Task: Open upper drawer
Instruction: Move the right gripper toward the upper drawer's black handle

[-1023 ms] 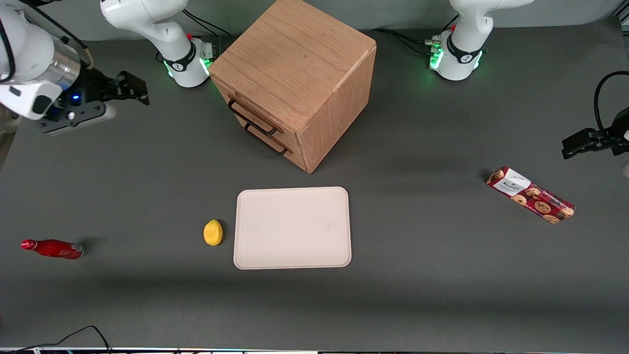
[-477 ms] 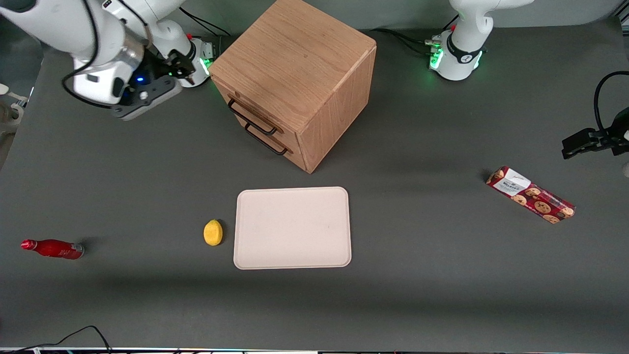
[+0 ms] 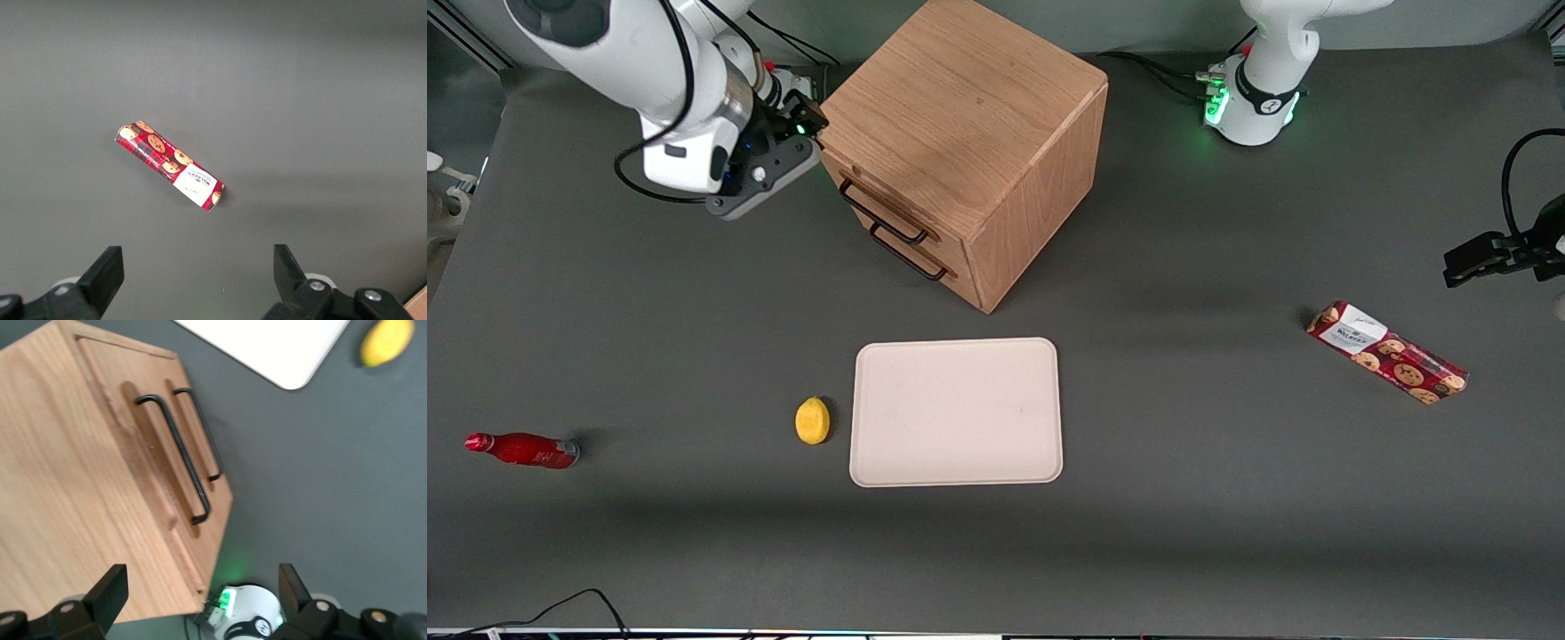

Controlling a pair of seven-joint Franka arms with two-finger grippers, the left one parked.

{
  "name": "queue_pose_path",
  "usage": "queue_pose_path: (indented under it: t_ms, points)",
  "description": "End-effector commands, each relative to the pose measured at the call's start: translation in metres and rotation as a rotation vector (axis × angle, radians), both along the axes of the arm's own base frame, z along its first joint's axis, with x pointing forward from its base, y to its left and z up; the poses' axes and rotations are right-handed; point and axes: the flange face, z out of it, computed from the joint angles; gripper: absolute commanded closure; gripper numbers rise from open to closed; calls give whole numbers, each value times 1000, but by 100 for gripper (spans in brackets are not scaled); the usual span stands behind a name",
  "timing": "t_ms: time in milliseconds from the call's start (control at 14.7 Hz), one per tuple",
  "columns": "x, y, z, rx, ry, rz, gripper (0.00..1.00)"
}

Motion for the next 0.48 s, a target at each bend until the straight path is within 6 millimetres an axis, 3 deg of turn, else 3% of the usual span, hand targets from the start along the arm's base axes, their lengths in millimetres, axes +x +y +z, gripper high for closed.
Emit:
queue_pose_path:
  t_ms: [0,409]
  points:
    - [14,9,-20,50,28,26,0]
    - [31,11,-68,130,69,71,0]
